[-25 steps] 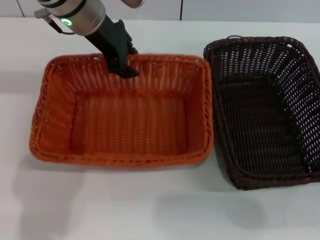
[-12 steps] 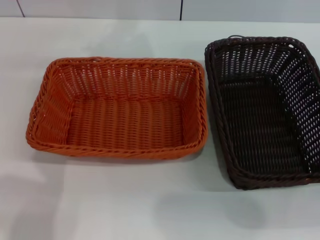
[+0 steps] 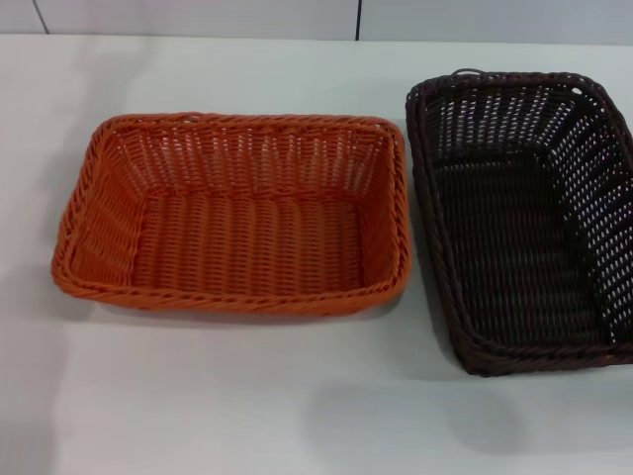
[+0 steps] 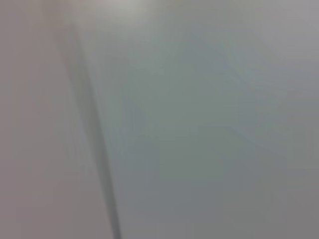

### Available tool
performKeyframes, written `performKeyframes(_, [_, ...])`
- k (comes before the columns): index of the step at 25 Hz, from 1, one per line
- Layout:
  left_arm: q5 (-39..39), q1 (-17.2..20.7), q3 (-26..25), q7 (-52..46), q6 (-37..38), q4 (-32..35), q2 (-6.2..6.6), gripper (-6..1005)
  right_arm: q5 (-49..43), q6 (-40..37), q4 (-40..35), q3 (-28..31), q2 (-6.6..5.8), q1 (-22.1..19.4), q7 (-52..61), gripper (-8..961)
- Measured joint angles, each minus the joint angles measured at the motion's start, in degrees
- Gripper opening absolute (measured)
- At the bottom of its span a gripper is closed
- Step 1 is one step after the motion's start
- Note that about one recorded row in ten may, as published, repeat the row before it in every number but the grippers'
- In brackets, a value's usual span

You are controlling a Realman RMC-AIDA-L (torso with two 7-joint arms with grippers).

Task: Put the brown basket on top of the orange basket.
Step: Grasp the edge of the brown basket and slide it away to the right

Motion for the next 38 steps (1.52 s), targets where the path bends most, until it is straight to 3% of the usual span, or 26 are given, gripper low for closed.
performKeyframes(4, [3.0,1.4,-2.1,-21.9,7.6,-11.4,-0.08,773,-7.1,-14.0,1.7,-0.1,-0.14,-1.6,4.6,841])
performKeyframes(7, [3.3,2.0,-2.4,-25.6,9.5,-17.4,-0.5,774,-12.1,-22.0,0.5,0.0,-0.61,-2.6,13.3,841])
performKeyframes(10, [3.4,2.8,-2.2,-23.5,9.6,-20.2,-0.62,776,-17.9,-24.8,-4.9,-0.2,-0.71,-3.2,23.2,841])
performKeyframes(16, [3.1,3.1,-2.3,-19.5,8.8,-23.0,-0.77,774,-28.8,-25.3,-19.1,-2.9,0.18,-2.6,37.3,841])
performKeyframes(19, [3.1,3.1,-2.5,-18.3,7.8,-23.5,-0.85,773,-31.4,-21.8,-26.3,-6.1,0.32,-1.7,45.0,841])
performKeyframes(22, [3.0,2.8,-2.6,-17.3,6.0,-23.8,-0.87,771,-33.5,-13.4,-37.9,-11.0,0.56,-0.9,54.0,840])
performKeyframes(27, [3.0,2.3,-2.7,-16.1,2.6,-23.9,-0.87,770,-38.5,4.8,-59.1,-25.7,0.22,-0.3,75.5,836])
performKeyframes(30, [2.9,1.9,-2.8,-15.6,0.8,-24.0,-0.86,768,-49.8,10.5,-72.9,-30.6,-0.16,1.2,92.4,833])
performKeyframes(34, [2.9,1.7,-3.4,-15.3,-0.1,-24.5,-0.86,766,-65.6,5.5,-83.9,-30.8,-1.77,6.2,115.0,830])
performKeyframes(38, [2.9,1.5,-4.6,-15.0,-0.4,-25.2,-0.86,767,-80.8,-6.7,-92.0,-30.4,-4.16,12.8,133.7,826])
